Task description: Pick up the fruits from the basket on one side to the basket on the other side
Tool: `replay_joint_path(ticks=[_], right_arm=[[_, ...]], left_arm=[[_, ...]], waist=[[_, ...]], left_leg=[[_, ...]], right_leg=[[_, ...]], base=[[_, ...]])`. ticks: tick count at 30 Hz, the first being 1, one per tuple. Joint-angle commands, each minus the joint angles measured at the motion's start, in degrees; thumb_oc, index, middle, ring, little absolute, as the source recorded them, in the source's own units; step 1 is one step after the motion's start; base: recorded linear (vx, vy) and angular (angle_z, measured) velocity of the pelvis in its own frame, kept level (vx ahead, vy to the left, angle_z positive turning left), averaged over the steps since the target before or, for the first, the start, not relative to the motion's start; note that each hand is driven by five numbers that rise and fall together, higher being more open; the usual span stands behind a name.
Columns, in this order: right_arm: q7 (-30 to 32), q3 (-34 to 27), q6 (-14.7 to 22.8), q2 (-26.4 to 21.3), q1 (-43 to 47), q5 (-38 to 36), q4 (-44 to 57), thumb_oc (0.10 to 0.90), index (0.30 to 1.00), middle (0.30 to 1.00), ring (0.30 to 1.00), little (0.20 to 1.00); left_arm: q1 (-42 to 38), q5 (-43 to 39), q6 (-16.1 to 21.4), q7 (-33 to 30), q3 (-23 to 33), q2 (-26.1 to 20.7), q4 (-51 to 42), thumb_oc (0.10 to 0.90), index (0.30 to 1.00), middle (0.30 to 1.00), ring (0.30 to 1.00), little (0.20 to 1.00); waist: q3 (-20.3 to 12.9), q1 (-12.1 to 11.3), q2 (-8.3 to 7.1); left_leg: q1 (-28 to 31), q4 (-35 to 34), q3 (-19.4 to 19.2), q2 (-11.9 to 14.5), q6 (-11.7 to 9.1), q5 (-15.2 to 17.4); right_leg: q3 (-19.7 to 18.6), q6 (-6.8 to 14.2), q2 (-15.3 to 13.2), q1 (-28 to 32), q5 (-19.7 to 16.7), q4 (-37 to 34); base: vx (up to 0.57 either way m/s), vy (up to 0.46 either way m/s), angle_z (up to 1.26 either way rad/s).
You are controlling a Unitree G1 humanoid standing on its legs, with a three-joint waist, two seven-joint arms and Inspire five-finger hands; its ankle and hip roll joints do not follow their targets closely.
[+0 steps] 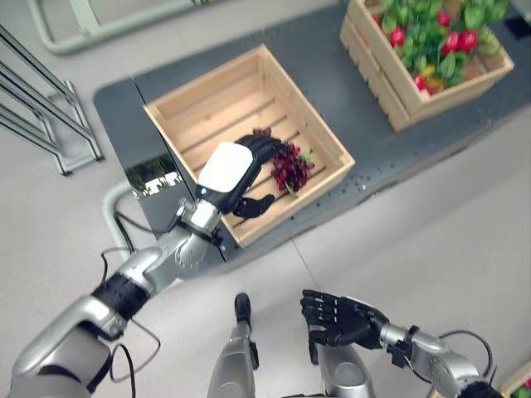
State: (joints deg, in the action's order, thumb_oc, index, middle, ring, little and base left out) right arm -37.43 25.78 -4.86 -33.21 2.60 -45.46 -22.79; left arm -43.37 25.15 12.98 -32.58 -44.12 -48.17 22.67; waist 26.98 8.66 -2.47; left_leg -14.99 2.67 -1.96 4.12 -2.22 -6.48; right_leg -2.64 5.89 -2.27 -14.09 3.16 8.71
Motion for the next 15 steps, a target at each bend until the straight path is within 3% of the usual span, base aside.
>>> replay_joint_path(ticks=[1, 8, 15], right_arm=[[-3.08, 1.10, 3.94, -1.96, -2.47, -4.62, 2.90, 0.800, 0.900, 0.900, 0.900, 0.900], [-4.03, 2.32, 6.64, -0.76, 0.00, -6.00, -0.26, 0.800, 0.900, 0.900, 0.900, 0.900], [-2.13, 2.99, 7.26, -0.10, 1.92, -7.35, 0.69, 0.800, 0.900, 0.900, 0.900, 0.900]], left_arm=[[-6.23, 2.81, -0.59, -9.59, 3.11, 0.10, 0.93, 0.800, 0.900, 0.900, 0.900, 0.900], [-12.90, 8.11, -4.30, -18.29, 3.13, 2.02, 6.08, 0.800, 0.900, 0.900, 0.900, 0.900], [-18.64, 14.29, -8.51, -17.61, 1.04, 2.86, 8.00, 0.800, 0.900, 0.900, 0.900, 0.900]], waist=[[-3.15, 1.15, -1.37], [0.63, 1.73, -1.68], [2.82, 2.31, -2.00]], left_leg=[[-7.48, 11.53, 2.15, 1.31, -1.58, 3.09], [-12.06, 14.20, 2.52, 0.64, -1.61, 3.07], [-14.61, 15.20, 2.05, -0.27, -1.29, 3.06]], right_leg=[[0.48, -4.03, 0.51, -4.90, -3.31, 4.04], [-0.03, -4.62, 0.97, -8.83, -3.07, 6.19], [-0.52, -4.70, 1.00, -11.01, -4.03, 5.85]], base=[[-0.05, -0.001, 0.04], [-0.02, 0.002, 0.01], [-0.01, 0.032, -0.01]])
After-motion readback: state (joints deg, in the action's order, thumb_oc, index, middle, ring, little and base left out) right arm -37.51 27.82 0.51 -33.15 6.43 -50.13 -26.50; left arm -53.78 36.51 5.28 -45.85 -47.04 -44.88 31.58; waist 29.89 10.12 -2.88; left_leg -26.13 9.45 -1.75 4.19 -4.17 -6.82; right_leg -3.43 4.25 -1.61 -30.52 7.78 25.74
